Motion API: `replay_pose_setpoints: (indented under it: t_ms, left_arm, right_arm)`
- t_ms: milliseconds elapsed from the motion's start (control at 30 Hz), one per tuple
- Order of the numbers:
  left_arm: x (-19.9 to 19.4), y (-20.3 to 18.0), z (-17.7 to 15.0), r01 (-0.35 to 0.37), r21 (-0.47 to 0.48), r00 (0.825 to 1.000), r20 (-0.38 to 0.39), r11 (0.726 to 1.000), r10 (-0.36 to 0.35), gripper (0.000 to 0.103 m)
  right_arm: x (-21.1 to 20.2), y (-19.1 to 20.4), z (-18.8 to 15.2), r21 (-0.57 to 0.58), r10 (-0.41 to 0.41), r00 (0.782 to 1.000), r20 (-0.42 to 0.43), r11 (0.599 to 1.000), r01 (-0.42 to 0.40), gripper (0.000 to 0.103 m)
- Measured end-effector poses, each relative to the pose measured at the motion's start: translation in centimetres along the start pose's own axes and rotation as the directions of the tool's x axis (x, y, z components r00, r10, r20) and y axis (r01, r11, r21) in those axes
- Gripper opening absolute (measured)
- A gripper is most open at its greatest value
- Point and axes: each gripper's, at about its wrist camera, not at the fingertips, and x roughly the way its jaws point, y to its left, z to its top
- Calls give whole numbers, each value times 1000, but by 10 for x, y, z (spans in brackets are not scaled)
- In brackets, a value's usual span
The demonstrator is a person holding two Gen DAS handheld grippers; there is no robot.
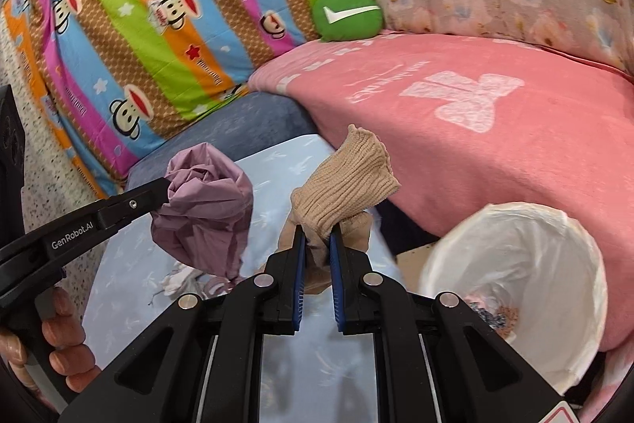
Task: Organize soft objects
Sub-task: 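Carry the purple cloth and beige stocking over the white bin, then open both tools to drop the cloth and stocking into the bin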
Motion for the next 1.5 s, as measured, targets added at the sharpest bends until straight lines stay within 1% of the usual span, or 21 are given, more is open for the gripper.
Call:
replay_pose_setpoints:
  t_ms: [233, 467, 567, 700, 933, 967, 1000, 1033, 1067, 1100, 1133, 1300, 1500]
  left_arm:
    - [10, -67, 0, 105, 87, 994, -25, 991, -103, 5]
    - [21, -114, -4, 177, 144, 984, -56, 974, -171, 5]
    - [26, -128, -6, 199, 158, 979, -73, 967, -190, 5]
    - [32, -142, -10, 239, 152, 969, -97, 959, -226, 5]
    - [42, -155, -20, 256, 131, 963, -122, 958, -240, 7]
    - [43, -156, -21, 248, 131, 965, -122, 960, -233, 11]
    - [44, -156, -22, 240, 130, 967, -123, 962, -224, 22]
    - [44, -155, -23, 230, 128, 969, -124, 965, -214, 42]
    - [44, -154, -24, 212, 123, 973, -117, 970, -198, 53]
    - [42, -153, -25, 195, 119, 978, -101, 974, -183, 67]
    - [40, -152, -25, 180, 116, 982, -82, 977, -172, 71]
    - [38, -143, -24, 125, 122, 991, -62, 985, -118, 72]
    - [36, -128, -25, 88, 97, 995, -54, 991, -83, 72]
  right_arm:
    - [-23, -52, -4, 68, -64, 998, 27, 996, 62, 12]
    - [-42, -105, -14, 143, -135, 990, 34, 981, 129, 12]
    - [-48, -125, -17, 170, -157, 987, 33, 974, 149, 12]
    - [-53, -147, -21, 193, -176, 984, 25, 967, 168, 12]
    - [-55, -163, -24, 198, -183, 983, 18, 964, 176, 13]
    - [-55, -164, -24, 199, -183, 983, 17, 964, 176, 13]
    - [-55, -165, -24, 200, -183, 983, 17, 964, 176, 13]
    - [-56, -164, -25, 200, -183, 983, 18, 964, 176, 14]
    - [-56, -164, -26, 200, -185, 983, 18, 964, 177, 15]
    - [-56, -165, -25, 203, -187, 982, 20, 963, 179, 16]
    - [-57, -166, -25, 208, -186, 982, 25, 962, 177, 18]
    - [-55, -161, -24, 201, -177, 984, 26, 965, 168, 18]
    - [-53, -152, -20, 171, -160, 987, 29, 973, 153, 22]
